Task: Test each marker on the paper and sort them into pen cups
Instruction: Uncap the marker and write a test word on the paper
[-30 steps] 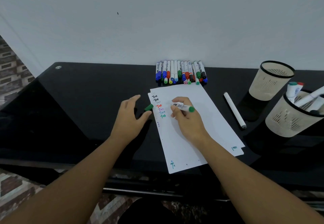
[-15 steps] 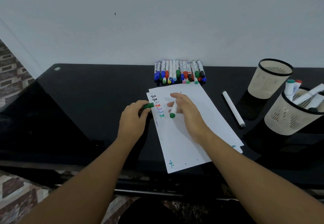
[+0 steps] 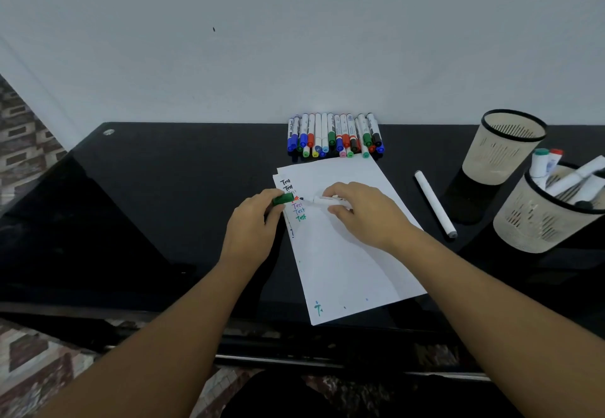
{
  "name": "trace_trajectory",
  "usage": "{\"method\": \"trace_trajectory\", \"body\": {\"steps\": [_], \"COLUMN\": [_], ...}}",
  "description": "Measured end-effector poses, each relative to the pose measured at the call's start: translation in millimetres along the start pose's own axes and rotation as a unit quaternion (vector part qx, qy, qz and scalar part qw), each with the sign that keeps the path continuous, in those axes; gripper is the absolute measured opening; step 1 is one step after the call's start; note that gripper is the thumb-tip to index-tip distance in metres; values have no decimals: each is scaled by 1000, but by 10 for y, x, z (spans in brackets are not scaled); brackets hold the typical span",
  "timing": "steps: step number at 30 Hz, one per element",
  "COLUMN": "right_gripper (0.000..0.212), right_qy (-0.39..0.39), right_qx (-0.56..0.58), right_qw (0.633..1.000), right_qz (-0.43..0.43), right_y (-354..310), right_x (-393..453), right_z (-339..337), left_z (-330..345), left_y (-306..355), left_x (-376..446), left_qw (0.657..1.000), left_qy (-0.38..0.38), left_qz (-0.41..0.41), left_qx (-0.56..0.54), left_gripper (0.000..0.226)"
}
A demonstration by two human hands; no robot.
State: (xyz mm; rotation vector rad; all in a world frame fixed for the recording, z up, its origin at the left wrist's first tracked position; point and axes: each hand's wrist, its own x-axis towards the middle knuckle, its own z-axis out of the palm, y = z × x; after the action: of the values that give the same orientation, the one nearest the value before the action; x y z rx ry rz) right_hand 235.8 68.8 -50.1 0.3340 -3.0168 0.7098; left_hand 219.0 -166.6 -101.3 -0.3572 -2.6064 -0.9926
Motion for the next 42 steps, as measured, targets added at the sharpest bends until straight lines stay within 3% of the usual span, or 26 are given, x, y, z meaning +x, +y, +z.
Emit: {"method": "trace_trajectory", "body": {"steps": [7,14,17,25,31,42], "right_gripper": [27,23,32,54,57,58], "right_qy": [-5,-9,-11,-24,-27,-7], "right_qx": [13,-72,-98,-35,-35,27], "right_qw": [1000,995,991,996,997,998], "right_qz": [-26,-69,-87,-83,-66,-53], "right_y": [6,-68,-82,-108,-56,-45], "right_x": [30,85,69,75,3,-38], "right_z": [52,83,76,90,32,44], "left_z": [0,-5,3,-3,50,39], "left_y": [52,82,111,121,26,66], "left_x": [-19,-41,-65,-45,1,1], "left_qw": [999,993,990,996,987,987], "left_qy": [-14,-9,-15,-70,-101,-113], "left_qz": [32,94,125,18,47,34], "left_qx": [33,68,67,55,112,112], "left_gripper": [26,26,30,74,74,73]}}
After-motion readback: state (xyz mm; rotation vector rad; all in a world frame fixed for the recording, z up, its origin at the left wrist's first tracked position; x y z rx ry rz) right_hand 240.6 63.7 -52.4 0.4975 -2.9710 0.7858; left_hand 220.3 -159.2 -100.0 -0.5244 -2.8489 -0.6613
